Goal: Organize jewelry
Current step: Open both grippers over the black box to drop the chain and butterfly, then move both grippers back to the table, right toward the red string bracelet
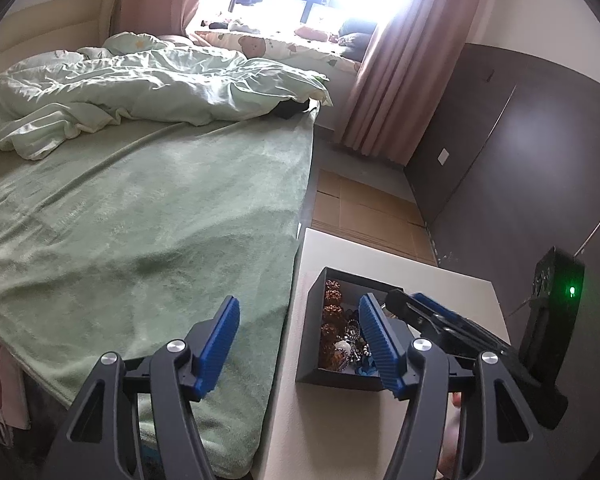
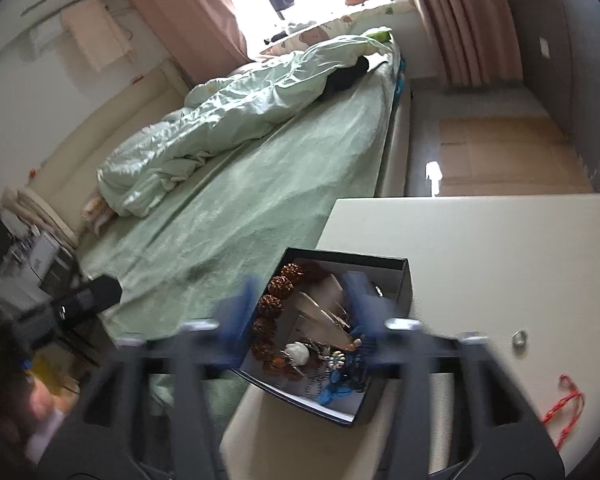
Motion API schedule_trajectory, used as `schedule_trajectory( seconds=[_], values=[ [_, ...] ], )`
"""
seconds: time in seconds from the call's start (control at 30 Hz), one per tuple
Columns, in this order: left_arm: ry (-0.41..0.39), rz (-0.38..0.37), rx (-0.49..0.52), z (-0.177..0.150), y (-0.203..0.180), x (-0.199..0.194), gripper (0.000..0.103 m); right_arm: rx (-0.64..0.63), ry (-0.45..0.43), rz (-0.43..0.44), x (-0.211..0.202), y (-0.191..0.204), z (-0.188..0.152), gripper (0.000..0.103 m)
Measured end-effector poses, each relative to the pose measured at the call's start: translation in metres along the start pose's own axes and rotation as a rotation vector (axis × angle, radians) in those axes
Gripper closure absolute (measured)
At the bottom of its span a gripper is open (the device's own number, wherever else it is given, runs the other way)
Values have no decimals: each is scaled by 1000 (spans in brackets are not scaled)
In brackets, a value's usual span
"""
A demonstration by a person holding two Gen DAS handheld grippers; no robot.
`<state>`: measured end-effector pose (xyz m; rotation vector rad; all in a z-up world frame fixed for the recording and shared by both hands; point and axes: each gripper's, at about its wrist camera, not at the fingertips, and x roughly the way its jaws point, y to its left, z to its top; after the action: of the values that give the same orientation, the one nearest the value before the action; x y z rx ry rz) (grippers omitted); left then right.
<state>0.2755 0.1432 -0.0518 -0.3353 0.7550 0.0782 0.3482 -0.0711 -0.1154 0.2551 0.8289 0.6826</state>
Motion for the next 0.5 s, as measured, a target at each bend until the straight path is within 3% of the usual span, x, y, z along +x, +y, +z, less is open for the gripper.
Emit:
schedule_trajectory(
  seconds=[0.27,0.5],
  values=[
    [-22,0,31,0,-16,-6,26,50,-55,-18,-32,-22,7,23],
    [-12,-14,45,-4,-37,4,25,85,-79,-37,-61,-53,9,23]
  ],
)
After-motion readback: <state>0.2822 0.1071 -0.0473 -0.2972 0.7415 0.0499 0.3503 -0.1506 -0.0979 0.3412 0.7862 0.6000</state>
